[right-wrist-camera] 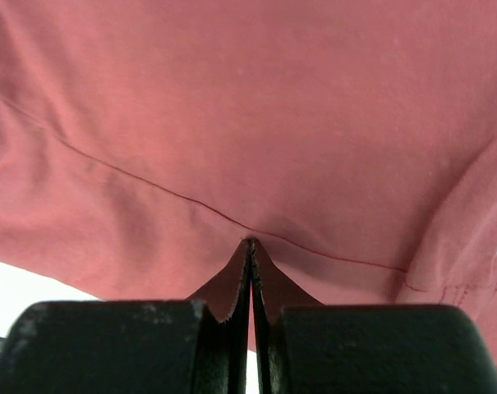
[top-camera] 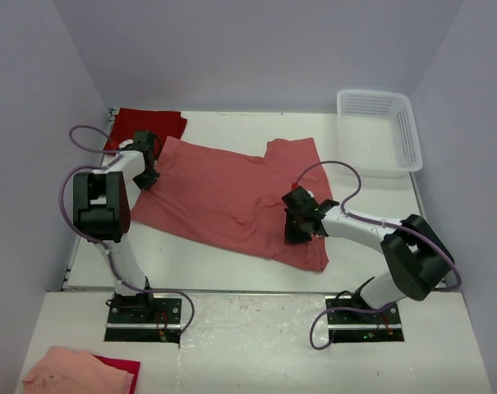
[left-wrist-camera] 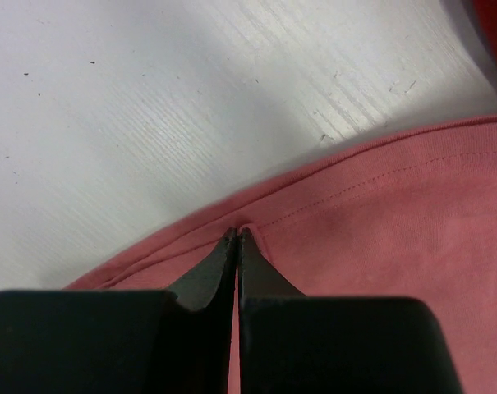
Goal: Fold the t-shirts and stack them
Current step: Fold the flattened tshirt in 1/3 of the way
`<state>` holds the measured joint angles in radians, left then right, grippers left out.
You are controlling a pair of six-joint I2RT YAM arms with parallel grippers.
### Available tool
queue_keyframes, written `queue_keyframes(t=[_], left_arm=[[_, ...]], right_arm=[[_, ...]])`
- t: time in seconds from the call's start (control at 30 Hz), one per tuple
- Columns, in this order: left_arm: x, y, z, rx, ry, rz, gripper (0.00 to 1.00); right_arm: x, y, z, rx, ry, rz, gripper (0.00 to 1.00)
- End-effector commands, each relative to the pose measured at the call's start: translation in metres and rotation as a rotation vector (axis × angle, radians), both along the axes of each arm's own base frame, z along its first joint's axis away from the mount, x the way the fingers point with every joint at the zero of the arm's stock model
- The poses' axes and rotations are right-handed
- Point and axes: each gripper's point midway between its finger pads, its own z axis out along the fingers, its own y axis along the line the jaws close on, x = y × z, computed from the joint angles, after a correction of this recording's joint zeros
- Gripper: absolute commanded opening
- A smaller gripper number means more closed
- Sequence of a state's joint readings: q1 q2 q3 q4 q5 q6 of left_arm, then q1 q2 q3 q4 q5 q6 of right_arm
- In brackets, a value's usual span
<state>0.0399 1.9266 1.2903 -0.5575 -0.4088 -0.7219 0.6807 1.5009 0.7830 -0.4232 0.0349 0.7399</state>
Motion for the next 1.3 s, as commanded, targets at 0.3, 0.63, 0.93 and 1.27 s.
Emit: queue_keyframes(t=[0.3, 0.63, 0.93, 1.27], left_arm=[[0.007, 0.022, 0.002, 0.057, -0.015, 0.064, 0.00], [0.001, 0.031, -0.002, 0.073, 0.006, 0.083, 0.00], [0.001, 0.026, 0.014, 0.048, -0.031, 0.072, 0.00], [-0.013, 0.012, 0.073, 0.026, -0.194, 0.030, 0.23]], right_arm=[[-0.019, -0.012, -0.028, -0.008, 0.076, -0.161, 0.00], [-0.036, -0.033, -0.047, -0.082, 0.134, -0.291, 0.00], [-0.029, -0.038, -0.034, -0.095, 0.081, -0.281, 0.00], [-0.004, -0.026, 0.009, -0.042, -0.072, -0.142, 0.00]])
